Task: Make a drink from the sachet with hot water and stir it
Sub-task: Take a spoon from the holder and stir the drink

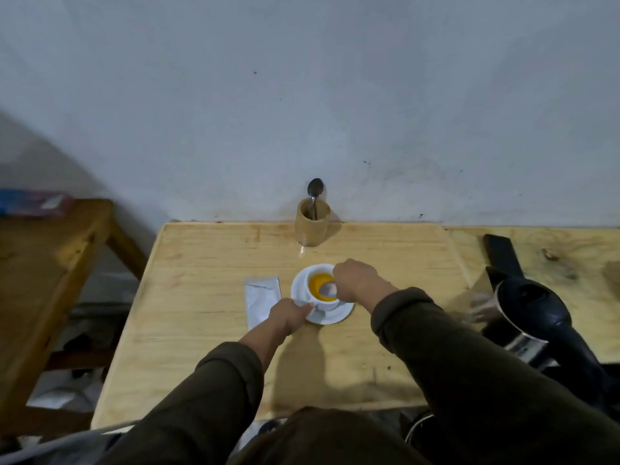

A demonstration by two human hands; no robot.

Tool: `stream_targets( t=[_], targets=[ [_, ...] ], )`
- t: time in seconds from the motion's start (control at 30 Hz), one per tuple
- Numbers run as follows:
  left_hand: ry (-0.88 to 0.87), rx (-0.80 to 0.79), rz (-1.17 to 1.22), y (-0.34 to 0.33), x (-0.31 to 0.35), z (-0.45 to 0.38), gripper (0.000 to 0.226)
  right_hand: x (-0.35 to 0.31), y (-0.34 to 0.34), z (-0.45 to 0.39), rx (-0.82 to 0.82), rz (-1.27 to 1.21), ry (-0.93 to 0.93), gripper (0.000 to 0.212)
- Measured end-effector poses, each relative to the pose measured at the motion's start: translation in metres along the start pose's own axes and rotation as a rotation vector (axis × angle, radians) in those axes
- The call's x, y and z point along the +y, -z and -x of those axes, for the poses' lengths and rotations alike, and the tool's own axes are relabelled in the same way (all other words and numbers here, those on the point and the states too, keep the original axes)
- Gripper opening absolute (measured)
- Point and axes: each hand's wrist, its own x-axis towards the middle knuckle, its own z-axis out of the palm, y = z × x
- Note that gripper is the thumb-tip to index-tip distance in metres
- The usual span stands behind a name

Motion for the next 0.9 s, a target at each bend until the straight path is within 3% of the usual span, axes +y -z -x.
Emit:
stream_targets(
  t=[0.2, 0.4, 0.57, 0.77, 0.9],
  targets=[
    [0.004, 0.020, -0.034, -0.002, 0.003, 0.005, 0.057, -0.006, 0.001, 0.007, 0.040, 0.119, 0.003, 0.034],
    [0.029, 0.044, 0.009, -0.005, 0.004, 0.006, 0.058, 0.002, 0.003, 0.008, 0.091, -0.029, -0.023, 0.026],
    [0.053, 0.062, 0.113, -0.006, 0.004, 0.007, 0.059, 0.014, 0.001, 0.011, 0.165, -0.296, -0.053, 0.022],
    [0.065, 0.054, 0.129, -0.006, 0.004, 0.006, 0.056, 0.025, -0.019, 0.016, 0.356, -0.889, -0.131, 0.010],
    [0.048, 0.052, 0.131, -0.005, 0.003, 0.005, 0.055, 0.027, -0.025, 0.019, 0.476, -0.941, -0.116, 0.016]
  ],
)
